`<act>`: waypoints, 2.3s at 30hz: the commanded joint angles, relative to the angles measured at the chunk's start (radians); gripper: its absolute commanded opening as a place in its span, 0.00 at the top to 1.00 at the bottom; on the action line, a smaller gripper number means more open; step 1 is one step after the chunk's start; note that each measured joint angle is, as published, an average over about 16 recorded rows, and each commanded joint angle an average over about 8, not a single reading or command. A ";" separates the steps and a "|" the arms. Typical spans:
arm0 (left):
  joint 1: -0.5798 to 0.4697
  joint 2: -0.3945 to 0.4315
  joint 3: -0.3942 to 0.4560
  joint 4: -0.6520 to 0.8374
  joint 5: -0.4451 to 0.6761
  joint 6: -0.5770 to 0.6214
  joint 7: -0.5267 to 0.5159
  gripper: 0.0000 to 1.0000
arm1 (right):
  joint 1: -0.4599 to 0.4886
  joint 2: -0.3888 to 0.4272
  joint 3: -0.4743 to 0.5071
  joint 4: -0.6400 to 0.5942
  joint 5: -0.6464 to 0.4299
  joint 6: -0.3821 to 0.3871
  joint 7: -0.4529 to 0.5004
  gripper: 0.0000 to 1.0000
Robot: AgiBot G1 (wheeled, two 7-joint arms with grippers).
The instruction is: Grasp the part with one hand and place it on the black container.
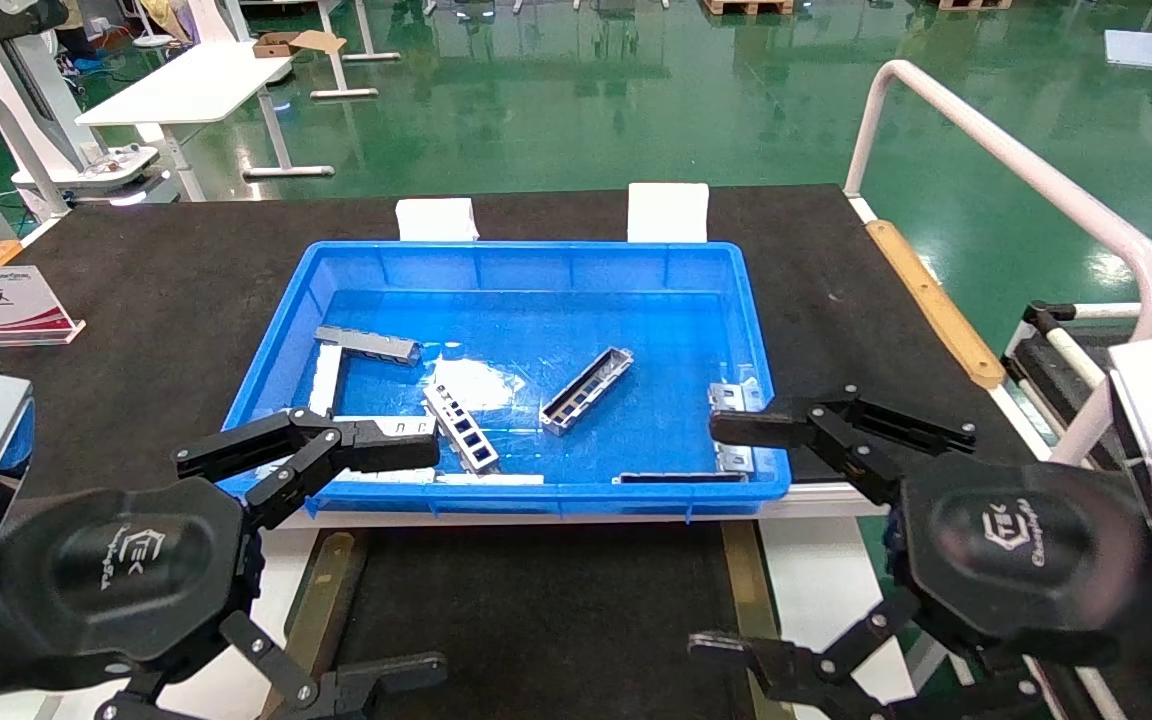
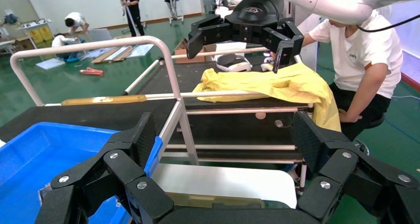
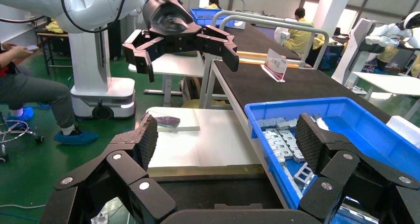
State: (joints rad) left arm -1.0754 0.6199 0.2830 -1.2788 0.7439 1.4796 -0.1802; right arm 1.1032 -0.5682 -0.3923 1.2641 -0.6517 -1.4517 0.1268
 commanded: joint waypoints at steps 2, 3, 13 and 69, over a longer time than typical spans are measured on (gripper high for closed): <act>-0.001 0.004 0.001 0.003 0.007 -0.007 0.004 0.00 | 0.000 0.000 0.000 0.000 0.000 0.000 0.000 0.00; -0.001 0.008 0.003 0.005 0.014 -0.015 0.007 0.00 | 0.000 0.000 0.000 0.000 0.000 0.000 0.000 0.00; -0.018 0.111 0.041 0.021 0.138 -0.187 0.028 0.00 | 0.000 0.000 0.000 0.000 0.000 0.000 0.000 0.00; -0.359 0.751 0.580 0.835 0.411 -0.990 0.170 1.00 | 0.000 0.000 0.000 0.000 0.000 0.000 0.000 1.00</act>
State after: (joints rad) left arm -1.4356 1.3709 0.8586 -0.4406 1.1556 0.4929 -0.0055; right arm 1.1034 -0.5681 -0.3927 1.2639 -0.6514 -1.4517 0.1265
